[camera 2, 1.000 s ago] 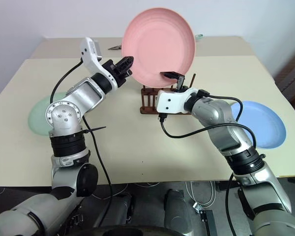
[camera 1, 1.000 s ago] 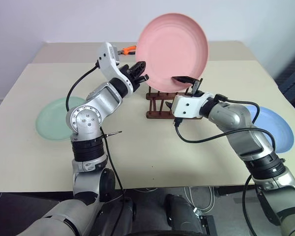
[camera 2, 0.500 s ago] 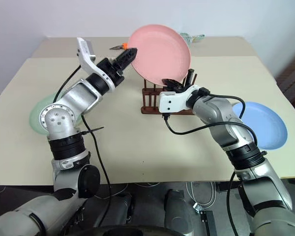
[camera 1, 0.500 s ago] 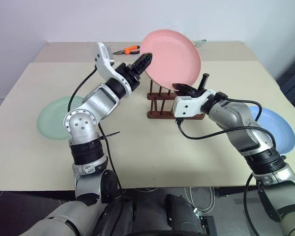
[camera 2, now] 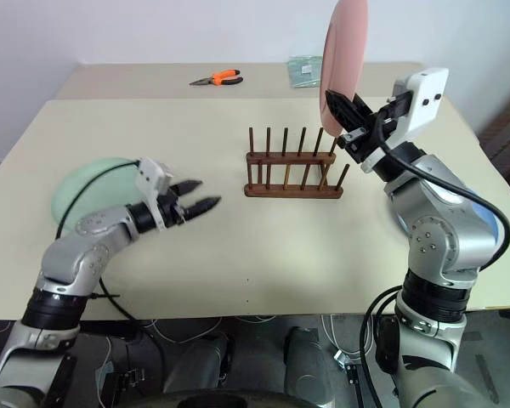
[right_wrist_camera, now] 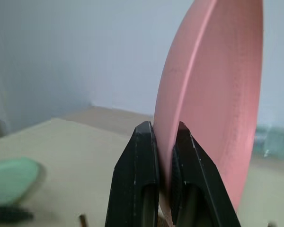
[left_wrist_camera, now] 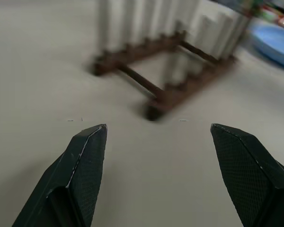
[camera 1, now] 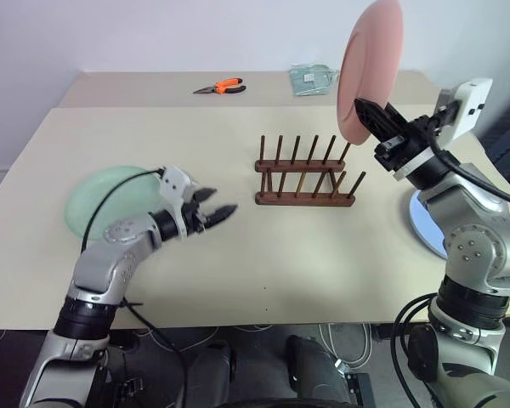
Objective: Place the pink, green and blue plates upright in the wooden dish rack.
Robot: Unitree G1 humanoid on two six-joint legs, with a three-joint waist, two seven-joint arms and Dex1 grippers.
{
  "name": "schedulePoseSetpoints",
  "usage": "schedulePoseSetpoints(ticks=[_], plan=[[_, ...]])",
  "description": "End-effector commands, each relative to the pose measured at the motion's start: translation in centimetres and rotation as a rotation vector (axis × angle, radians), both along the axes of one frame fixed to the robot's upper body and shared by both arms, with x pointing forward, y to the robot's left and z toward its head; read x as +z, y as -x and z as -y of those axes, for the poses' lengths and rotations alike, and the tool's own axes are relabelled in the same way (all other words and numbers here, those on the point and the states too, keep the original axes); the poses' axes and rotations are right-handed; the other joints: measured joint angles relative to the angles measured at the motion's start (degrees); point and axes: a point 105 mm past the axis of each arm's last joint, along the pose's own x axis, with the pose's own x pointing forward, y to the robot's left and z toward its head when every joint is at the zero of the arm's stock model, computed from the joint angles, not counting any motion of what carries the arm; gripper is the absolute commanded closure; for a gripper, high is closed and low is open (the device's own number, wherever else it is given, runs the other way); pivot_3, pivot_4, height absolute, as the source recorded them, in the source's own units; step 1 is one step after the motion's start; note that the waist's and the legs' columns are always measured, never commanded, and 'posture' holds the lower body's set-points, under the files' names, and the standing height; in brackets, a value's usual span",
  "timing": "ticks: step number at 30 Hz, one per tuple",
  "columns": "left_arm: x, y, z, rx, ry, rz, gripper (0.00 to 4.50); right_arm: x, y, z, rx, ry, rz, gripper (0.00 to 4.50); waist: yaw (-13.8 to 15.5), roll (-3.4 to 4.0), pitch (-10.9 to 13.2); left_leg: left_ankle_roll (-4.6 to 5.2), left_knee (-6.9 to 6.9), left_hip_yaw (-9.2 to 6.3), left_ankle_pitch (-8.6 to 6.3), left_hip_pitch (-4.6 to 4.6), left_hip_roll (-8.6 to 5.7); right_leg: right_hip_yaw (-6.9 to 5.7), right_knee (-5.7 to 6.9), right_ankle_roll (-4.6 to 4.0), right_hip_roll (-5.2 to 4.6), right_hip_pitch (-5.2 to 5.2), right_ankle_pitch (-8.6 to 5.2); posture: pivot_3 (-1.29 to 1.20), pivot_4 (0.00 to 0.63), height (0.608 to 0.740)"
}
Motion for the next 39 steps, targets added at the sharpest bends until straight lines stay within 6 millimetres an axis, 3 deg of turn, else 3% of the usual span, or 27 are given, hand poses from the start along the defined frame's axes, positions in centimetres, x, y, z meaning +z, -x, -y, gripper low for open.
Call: schedulePoseSetpoints(ticks=[1,13,17,21,25,27,28,30,31,35,39], plan=[[1.8,2.2,2.2,-0.165,0.046,0.056,0.95,0.0,0.4,0.4,-0.008,-0.036,-0.023,4.5,-0.1,0.13,0.1,0.0,-0.01,0.01,0.0,0.01,0.0,0.0,0.0,0.0,0.0,0.0,0.0,0.0,0.15,0.74],[2.9,4.4,4.4,-0.3,0.071,0.065,0.95,-2.9,-0.7,1.5,-0.013,-0.025,-0.155,4.5,-0.2,0.2,0.1,0.03,-0.04,0.13,0.01,0.03,-0.01,0.02,0.03,0.05,0.01,-0.03,0.01,0.0,0.15,0.74],[2.5,4.1,4.5,-0.287,0.05,0.064,0.87,-3.2,-0.9,2.0,-0.034,-0.01,-0.162,2.9,-0.2,0.2,0.1,0.03,-0.04,0.12,0.0,0.03,-0.01,0.01,0.01,0.06,0.01,-0.01,0.0,0.0,0.15,0.74],[2.2,4.1,4.4,-0.278,0.038,0.059,0.87,-2.0,-1.2,3.1,-0.131,0.058,-0.073,0.97,-0.2,0.21,0.1,0.03,-0.04,0.12,0.0,0.03,-0.01,0.01,0.03,0.07,0.01,-0.03,0.0,0.0,0.15,0.74],[1.8,3.1,3.8,-0.216,0.03,0.048,0.87,-0.6,-1.1,4.8,-0.224,0.15,0.02,0.97,-0.2,0.2,0.1,0.04,-0.04,0.14,0.0,0.03,-0.01,0.01,0.02,0.09,0.01,-0.02,-0.02,0.0,0.15,0.74],[1.9,1.1,2.4,-0.081,0.049,0.051,0.34,0.7,-0.8,6.2,-0.276,0.193,0.074,0.89,-0.1,0.2,0.1,0.04,-0.03,0.14,0.0,0.03,-0.02,0.01,0.0,0.13,0.0,0.0,-0.04,0.0,0.15,0.74],[2.0,0.2,1.6,-0.013,0.065,0.053,0.04,1.2,-0.7,6.5,-0.285,0.208,0.096,0.64,-0.1,0.2,0.1,0.04,-0.03,0.13,0.0,0.03,-0.03,0.01,0.0,0.14,0.0,0.01,-0.05,0.0,0.15,0.74],[2.3,-1.7,-0.7,0.144,0.086,0.075,0.0,2.3,-0.1,6.3,-0.282,0.31,0.164,0.03,-0.1,0.2,0.1,0.04,-0.01,0.12,0.0,0.03,-0.02,0.0,0.0,0.16,0.0,0.02,-0.05,0.0,0.15,0.74],[2.3,-3.0,-2.5,0.278,0.078,0.091,0.0,2.9,0.3,5.7,-0.265,0.369,0.206,0.03,-0.2,0.21,0.1,0.04,-0.01,0.12,0.0,0.03,-0.02,-0.01,0.01,0.2,0.0,0.01,-0.06,0.0,0.15,0.74],[2.6,-6.3,-11.0,0.803,0.129,0.085,0.0,3.6,1.8,1.4,-0.116,0.563,0.332,0.03,-0.6,0.2,0.1,0.04,-0.06,0.13,0.0,0.09,0.02,-0.01,0.03,0.47,0.03,-0.01,0.0,0.0,0.15,0.74],[2.7,-5.5,-20.0,1.316,0.132,0.072,0.0,0.6,4.0,-4.9,0.179,0.698,0.359,0.03,-0.4,0.13,0.1,0.02,-0.14,0.1,0.0,0.12,0.04,-0.02,0.02,0.52,0.05,-0.02,-0.01,0.0,0.15,0.74]])
